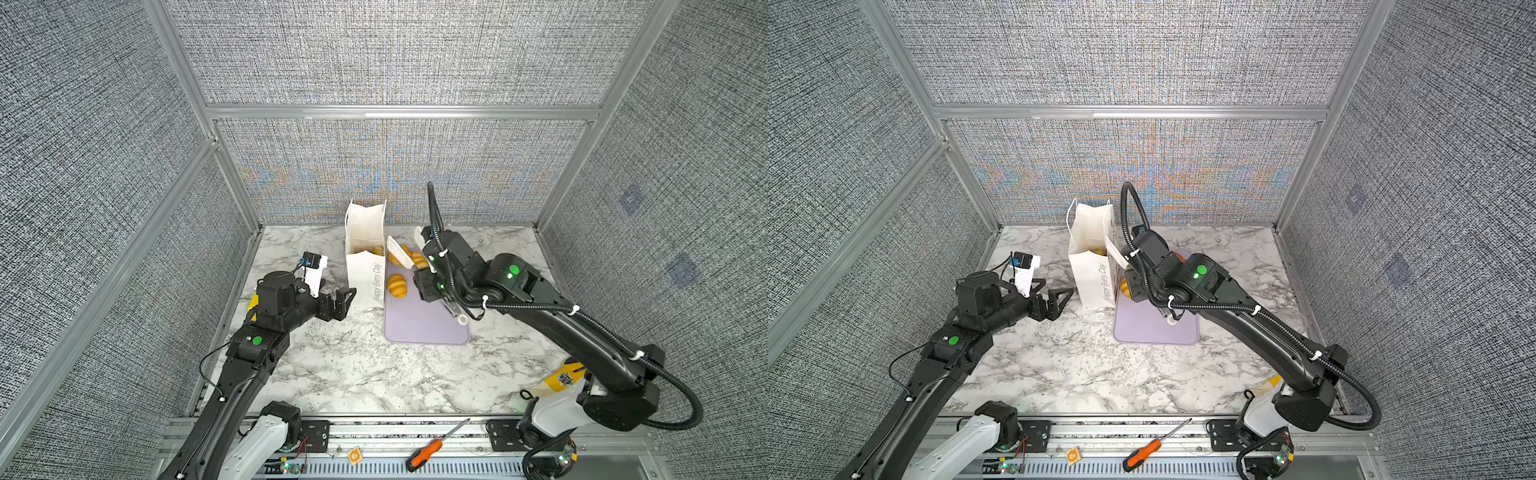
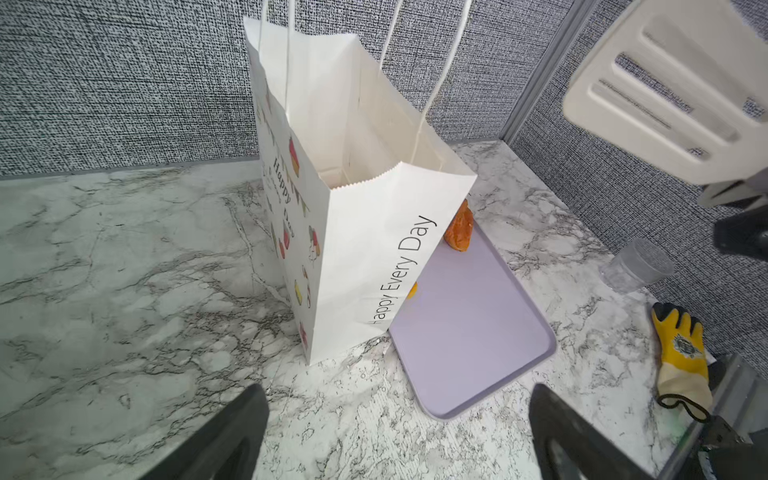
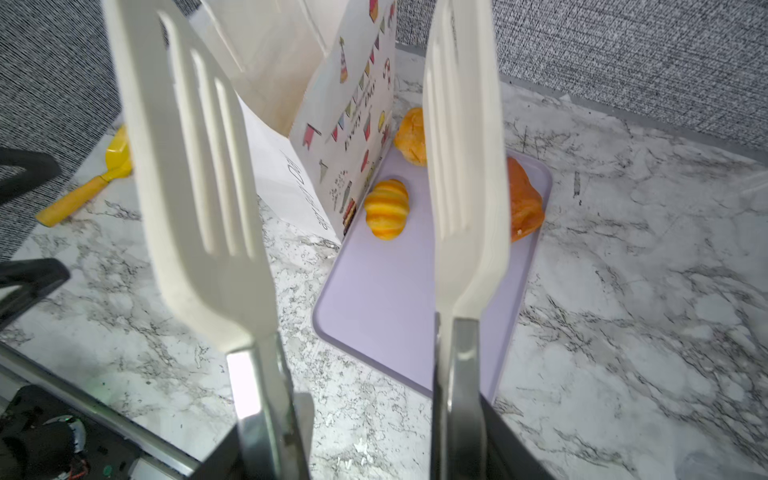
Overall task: Place the fake bread into the paper bag
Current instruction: 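Swing the open tongs back over the tray with the right gripper, then lower the tongs onto the striped yellow bun on the tray with the right gripper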
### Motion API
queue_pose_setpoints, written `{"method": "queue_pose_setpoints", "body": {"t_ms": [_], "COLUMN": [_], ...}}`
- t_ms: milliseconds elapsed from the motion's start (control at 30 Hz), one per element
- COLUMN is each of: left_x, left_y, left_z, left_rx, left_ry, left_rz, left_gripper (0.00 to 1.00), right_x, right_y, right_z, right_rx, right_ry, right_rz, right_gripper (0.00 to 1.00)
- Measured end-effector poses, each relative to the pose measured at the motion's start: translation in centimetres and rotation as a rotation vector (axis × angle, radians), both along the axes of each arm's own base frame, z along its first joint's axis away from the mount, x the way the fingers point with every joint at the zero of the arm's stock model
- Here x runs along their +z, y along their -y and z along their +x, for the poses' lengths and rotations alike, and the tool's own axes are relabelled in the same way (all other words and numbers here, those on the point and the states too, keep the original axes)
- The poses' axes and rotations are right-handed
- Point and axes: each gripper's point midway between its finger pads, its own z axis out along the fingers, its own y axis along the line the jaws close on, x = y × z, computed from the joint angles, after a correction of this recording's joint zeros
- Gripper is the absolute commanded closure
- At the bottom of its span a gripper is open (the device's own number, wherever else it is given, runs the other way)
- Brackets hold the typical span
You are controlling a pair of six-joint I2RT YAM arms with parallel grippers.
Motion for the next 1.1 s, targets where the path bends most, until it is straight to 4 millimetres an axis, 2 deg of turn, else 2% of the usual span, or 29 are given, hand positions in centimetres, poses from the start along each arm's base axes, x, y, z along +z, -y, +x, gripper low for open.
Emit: {"method": "queue_pose_setpoints", "body": {"t_ms": [300, 567, 733, 1100], "left_x": [-1.1, -1.8, -2.7, -4.1], "left_y": [0.9, 2.1, 2.4, 1.8], "left_z": [-0.8, -1.4, -1.6, -1.7], "left_rx": [-0.029, -0.066, -0.067, -0.034], "left_ry": [-0.034, -0.044, -0.065, -0.086], "left_rz": [-0.022, -0.037, -0.034, -0.014], "left_gripper": [0.01, 0.01, 0.01, 0.01], "right_x": [-5.3, -10.0, -13.3, -18.8], "right_y": [3.0, 4.1, 3.7, 2.3], "right_z": [-0.5, -0.3, 0.0, 1.7], "right_rx": [-0.071, -0.107, -0.109, -0.112], "right_ry": [-0.092, -0.183, -0.258, -0.384], "right_rz": [-0.089, -0.119, -0.127, -0.122], "right_gripper": [0.41, 0.41, 0.4, 0.38]}}
